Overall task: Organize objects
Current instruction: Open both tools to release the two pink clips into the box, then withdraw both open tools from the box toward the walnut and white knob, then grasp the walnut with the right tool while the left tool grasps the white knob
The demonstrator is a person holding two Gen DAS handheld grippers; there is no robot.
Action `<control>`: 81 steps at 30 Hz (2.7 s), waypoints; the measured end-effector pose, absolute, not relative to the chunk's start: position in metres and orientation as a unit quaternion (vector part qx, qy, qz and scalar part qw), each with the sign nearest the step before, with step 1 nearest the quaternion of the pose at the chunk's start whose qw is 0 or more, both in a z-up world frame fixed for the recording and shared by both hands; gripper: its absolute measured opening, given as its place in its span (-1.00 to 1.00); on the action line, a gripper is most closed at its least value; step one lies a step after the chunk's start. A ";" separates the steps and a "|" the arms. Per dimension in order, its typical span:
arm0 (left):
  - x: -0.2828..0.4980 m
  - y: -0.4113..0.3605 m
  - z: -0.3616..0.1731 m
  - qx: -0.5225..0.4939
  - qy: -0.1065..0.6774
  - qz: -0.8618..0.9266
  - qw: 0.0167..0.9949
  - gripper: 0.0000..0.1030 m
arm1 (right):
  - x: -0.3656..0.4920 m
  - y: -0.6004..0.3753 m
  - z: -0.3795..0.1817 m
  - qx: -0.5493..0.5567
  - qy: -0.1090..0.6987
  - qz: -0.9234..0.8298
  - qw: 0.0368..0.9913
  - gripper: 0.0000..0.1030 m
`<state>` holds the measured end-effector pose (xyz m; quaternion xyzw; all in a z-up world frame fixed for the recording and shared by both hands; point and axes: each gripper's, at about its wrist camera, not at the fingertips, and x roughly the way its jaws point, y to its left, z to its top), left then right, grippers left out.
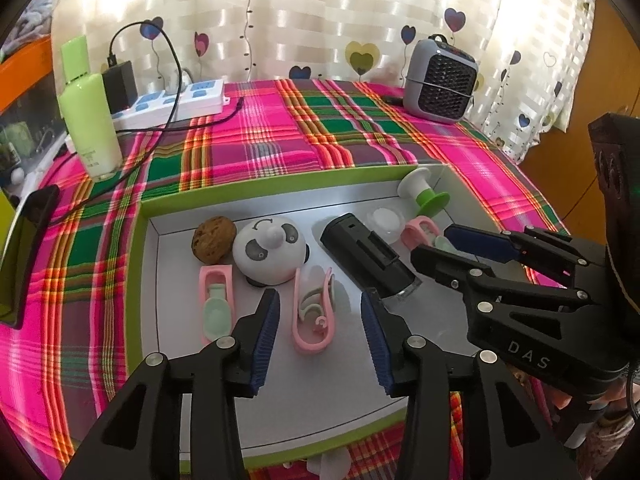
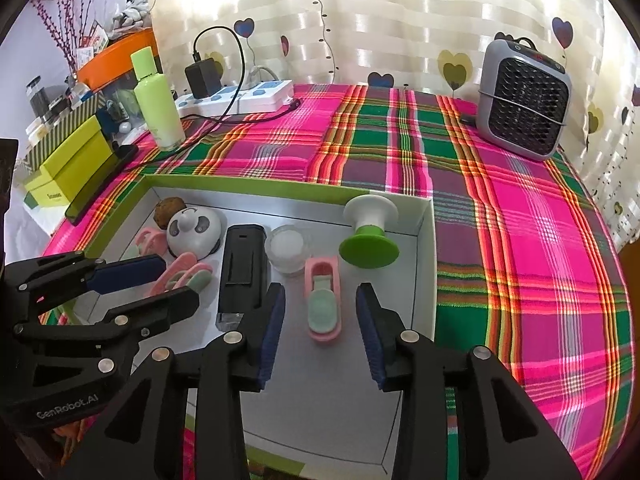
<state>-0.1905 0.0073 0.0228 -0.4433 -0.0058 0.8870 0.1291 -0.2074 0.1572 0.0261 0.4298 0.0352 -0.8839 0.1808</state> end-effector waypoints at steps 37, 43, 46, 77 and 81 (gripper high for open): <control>-0.126 0.004 0.050 -0.388 0.001 0.918 0.082 -0.13 | -0.147 0.167 0.048 0.388 0.010 -0.904 0.178 -0.25; -0.110 -0.002 0.051 -0.380 -0.003 0.921 0.080 -0.13 | -0.128 0.173 0.050 0.382 0.011 -0.907 0.176 -0.26; -0.101 -0.005 0.051 -0.375 0.006 0.924 0.074 -0.13 | -0.122 0.178 0.050 0.381 0.007 -0.908 0.174 -0.26; -0.084 -0.010 0.016 -0.408 -0.023 0.907 0.102 -0.13 | -0.094 0.191 0.029 0.400 0.011 -0.902 0.164 -0.04; -0.088 -0.011 0.014 -0.411 -0.027 0.906 0.103 -0.13 | -0.098 0.185 0.023 0.412 0.020 -0.895 0.168 -0.04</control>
